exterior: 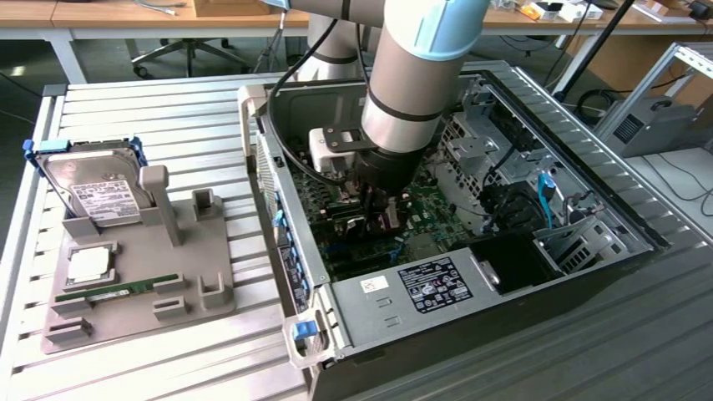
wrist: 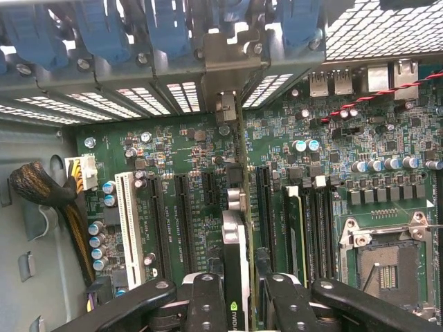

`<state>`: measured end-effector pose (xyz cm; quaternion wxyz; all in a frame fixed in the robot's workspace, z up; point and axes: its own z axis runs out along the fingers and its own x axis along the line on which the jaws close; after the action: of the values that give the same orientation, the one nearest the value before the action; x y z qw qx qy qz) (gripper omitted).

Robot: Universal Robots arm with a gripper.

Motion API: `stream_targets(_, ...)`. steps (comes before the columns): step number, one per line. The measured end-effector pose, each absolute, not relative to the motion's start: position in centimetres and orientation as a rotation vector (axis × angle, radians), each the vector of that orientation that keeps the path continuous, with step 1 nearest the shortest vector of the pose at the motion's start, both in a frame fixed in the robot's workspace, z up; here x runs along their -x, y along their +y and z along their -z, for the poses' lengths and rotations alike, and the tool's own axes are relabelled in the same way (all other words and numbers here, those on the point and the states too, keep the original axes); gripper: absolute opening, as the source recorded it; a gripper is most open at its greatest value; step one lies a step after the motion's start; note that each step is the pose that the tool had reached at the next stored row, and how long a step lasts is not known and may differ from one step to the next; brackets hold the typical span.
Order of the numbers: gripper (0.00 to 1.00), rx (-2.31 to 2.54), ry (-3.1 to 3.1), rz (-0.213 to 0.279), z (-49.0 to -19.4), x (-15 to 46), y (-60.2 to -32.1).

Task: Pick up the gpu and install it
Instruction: 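Insert the gpu into the slot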

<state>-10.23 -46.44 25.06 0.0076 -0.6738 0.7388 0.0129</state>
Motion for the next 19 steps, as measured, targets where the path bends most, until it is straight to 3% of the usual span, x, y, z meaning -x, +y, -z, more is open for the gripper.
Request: stream_targets(19, 0.27, 2.106, 2.309, -0.041, -24.94, 10.23, -46.43)
